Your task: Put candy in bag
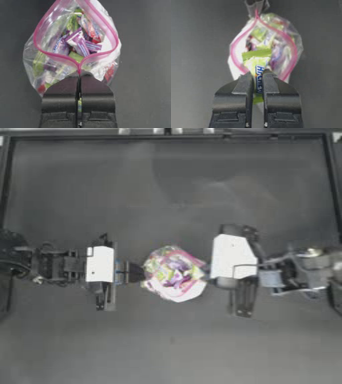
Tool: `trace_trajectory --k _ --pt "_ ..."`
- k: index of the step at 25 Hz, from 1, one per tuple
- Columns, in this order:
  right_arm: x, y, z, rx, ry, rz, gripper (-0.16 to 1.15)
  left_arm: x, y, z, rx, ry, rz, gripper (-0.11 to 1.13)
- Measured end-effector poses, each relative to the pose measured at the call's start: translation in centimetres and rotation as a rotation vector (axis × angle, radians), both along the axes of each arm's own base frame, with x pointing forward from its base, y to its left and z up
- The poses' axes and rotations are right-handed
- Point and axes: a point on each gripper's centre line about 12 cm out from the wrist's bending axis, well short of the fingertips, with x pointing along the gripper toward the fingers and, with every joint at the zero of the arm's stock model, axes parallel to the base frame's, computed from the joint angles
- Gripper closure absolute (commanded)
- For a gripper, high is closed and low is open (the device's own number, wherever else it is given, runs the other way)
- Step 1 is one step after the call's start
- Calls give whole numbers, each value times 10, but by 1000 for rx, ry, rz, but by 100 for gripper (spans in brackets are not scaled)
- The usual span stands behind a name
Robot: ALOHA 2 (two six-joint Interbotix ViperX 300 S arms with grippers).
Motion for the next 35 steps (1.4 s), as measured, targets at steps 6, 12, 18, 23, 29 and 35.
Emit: trace_trajectory --k 6,12,18,23,29,35 --pt "19 -10 -21 -8 34 -1 62 0 -1 0 2 -1 -3 98" --pt "31 -15 -43 4 47 4 62 0 -1 0 15 1 -9 98" --pt "43 -21 -62 -1 73 4 62 0 -1 0 17 -2 -10 98" --pt "46 -24 -68 -15 92 6 61 0 -1 0 19 2 -12 98" --pt "45 -25 -70 -20 109 -1 59 0 -1 0 20 -1 -12 98" --pt "48 -25 -66 -9 93 -8 25 0 -1 0 21 2 -12 98"
